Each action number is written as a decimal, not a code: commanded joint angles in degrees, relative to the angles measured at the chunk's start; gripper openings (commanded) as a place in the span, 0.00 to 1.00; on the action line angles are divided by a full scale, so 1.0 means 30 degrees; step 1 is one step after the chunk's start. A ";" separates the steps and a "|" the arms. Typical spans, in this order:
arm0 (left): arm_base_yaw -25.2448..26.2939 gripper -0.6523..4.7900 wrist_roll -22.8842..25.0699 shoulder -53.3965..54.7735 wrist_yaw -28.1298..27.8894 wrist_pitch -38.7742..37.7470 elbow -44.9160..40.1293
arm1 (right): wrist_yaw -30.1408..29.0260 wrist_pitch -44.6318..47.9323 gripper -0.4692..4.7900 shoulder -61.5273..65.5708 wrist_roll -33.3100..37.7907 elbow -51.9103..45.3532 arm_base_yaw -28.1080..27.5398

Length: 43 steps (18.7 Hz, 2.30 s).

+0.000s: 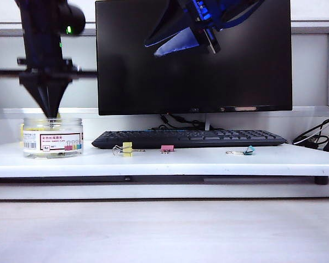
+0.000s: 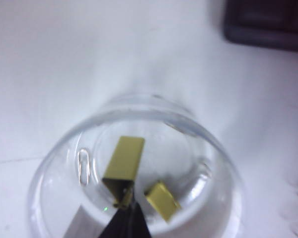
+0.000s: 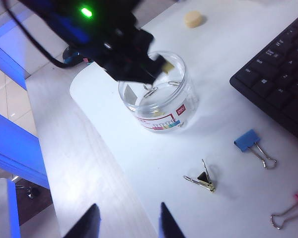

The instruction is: Take the clips out of the round transparent plastic box and place them on the table.

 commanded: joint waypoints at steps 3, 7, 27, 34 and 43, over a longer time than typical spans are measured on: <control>-0.0095 0.11 0.1260 -0.1756 0.1355 -0.0328 0.0044 | -0.0117 0.0204 0.39 -0.0102 -0.0007 0.0109 0.0029; -0.0168 0.11 0.3038 -0.2827 0.4925 -0.0401 0.0044 | 0.0160 0.0204 0.39 -0.0095 -0.0131 0.0117 0.0022; -0.3082 0.11 0.5158 0.0175 0.5486 0.2390 -0.0007 | 0.0882 -0.1945 0.39 -0.0969 -0.0860 0.0131 -0.2572; -0.3031 0.11 0.5931 0.1129 0.3621 0.2922 -0.0007 | 0.0852 -0.1938 0.39 -0.1100 -0.0845 0.0131 -0.2659; -0.3045 0.19 0.5872 0.2426 0.2280 0.3366 -0.0007 | 0.0168 -0.2382 0.39 -0.1100 -0.0823 0.0131 -0.2659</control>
